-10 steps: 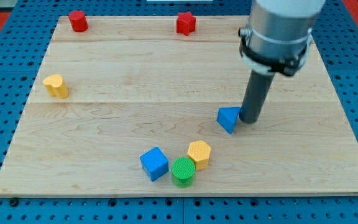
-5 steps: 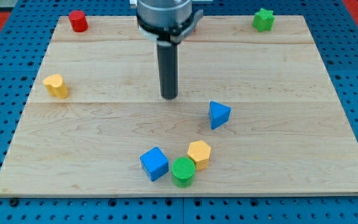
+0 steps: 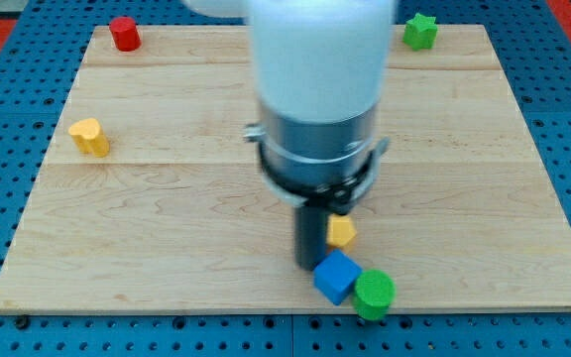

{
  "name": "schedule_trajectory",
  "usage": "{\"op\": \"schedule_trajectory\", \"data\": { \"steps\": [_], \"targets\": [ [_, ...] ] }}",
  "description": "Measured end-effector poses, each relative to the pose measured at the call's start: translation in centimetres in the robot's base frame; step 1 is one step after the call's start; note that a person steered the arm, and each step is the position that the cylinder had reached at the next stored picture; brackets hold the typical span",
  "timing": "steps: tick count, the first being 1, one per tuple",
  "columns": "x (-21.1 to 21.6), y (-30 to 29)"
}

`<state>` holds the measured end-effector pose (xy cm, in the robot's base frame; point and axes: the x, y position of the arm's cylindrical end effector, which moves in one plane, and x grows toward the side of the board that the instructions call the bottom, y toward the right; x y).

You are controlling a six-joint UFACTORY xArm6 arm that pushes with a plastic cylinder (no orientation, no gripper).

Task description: Place the blue triangle and yellow hexagon parallel to each other

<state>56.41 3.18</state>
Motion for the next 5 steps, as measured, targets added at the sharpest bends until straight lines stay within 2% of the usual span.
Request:
{"op": "schedule_trajectory", "data": {
  "steps": [2, 3, 4, 5],
  "targets": [
    [-8.5, 5.9],
    [-6.2, 5.2],
    [-5.0, 8.3],
    [-6.7, 14.8]
  ]
}}
